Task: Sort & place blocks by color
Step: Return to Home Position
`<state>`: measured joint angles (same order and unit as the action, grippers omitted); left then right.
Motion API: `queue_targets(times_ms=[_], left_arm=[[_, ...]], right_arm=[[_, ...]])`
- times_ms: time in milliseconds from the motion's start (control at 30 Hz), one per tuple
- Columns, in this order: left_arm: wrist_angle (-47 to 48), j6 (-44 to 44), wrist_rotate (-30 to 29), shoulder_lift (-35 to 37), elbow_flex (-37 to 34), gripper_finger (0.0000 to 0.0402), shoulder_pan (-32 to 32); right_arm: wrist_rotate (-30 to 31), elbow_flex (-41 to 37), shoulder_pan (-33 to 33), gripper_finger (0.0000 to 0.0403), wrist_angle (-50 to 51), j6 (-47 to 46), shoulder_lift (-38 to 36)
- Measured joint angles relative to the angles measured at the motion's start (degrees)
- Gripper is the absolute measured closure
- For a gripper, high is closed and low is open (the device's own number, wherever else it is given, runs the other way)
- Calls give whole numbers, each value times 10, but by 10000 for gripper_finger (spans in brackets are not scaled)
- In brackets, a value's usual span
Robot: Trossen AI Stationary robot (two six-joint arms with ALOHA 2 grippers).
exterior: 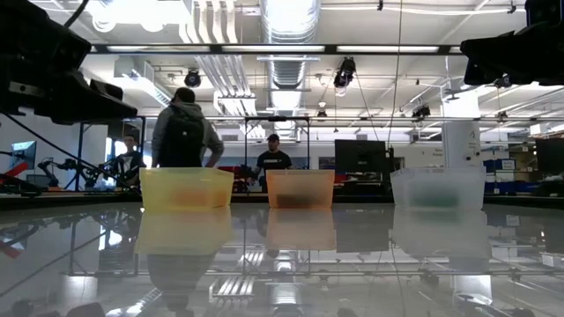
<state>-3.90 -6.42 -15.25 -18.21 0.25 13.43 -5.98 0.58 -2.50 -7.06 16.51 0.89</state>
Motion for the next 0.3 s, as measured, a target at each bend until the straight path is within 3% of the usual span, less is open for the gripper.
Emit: queue_targets(times_ms=[300], left_arm=[[0,0,0,-15,0,398,0]], right_arm=[[0,0,0,394,0,0,0]])
